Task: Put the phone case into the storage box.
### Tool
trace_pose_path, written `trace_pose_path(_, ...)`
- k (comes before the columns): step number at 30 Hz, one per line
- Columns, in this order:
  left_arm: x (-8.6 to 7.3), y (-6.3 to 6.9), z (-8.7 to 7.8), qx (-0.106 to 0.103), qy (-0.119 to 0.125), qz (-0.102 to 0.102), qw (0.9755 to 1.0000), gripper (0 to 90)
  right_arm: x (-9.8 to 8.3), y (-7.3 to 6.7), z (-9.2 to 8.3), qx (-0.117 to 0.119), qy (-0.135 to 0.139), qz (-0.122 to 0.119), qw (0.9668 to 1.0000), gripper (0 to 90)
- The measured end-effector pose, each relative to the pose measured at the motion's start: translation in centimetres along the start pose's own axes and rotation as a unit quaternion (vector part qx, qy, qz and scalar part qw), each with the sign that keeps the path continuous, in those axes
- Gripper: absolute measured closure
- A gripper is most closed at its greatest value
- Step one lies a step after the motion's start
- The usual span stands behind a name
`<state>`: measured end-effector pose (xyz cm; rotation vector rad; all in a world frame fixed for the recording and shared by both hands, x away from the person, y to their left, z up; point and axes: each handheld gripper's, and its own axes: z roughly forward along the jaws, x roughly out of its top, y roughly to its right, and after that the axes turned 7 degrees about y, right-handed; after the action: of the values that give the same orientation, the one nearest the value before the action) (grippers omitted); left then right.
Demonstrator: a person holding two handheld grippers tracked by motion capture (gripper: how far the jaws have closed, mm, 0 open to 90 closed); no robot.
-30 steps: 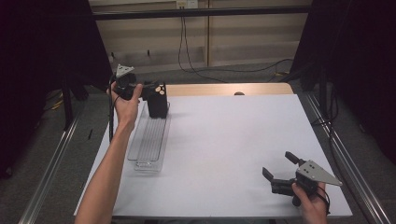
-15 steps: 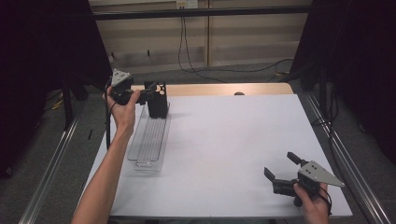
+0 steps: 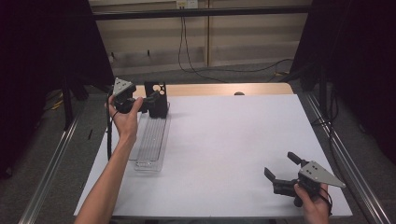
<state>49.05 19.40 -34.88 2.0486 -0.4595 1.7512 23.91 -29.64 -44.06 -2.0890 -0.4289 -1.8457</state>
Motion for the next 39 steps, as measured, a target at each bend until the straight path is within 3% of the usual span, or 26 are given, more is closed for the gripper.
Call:
trace_pose_path(11, -1.0, 0.0, -2.5, -0.022, 0.001, 0.014, 0.9996, 4.1, 0.1, -0.1, -0.2, -0.008, 0.001, -0.004, 1.0, 0.0)
trace_pose_path(17, -1.0, 0.5, -4.2, -0.035, 0.009, 0.007, 0.9993, 4.4, 0.2, -0.1, -0.3, -0.009, 0.002, -0.004, 1.0, 0.0)
trace_pose_path(24, -1.6, 1.3, -5.4, -0.059, 0.012, 0.023, 0.9979, 4.6, 0.1, -0.1, -0.2, -0.008, 0.001, -0.006, 1.0, 0.0)
trace_pose_path(31, -2.1, 2.1, -6.2, -0.074, 0.008, 0.019, 0.9971, 4.6, 0.1, -0.1, -0.1, -0.008, 0.001, -0.005, 1.0, 0.0)
trace_pose_path(39, -2.1, 2.2, -7.6, -0.064, 0.011, 0.026, 0.9976, 4.6, 0.2, -0.1, -0.2, -0.007, 0.002, -0.004, 1.0, 0.0)
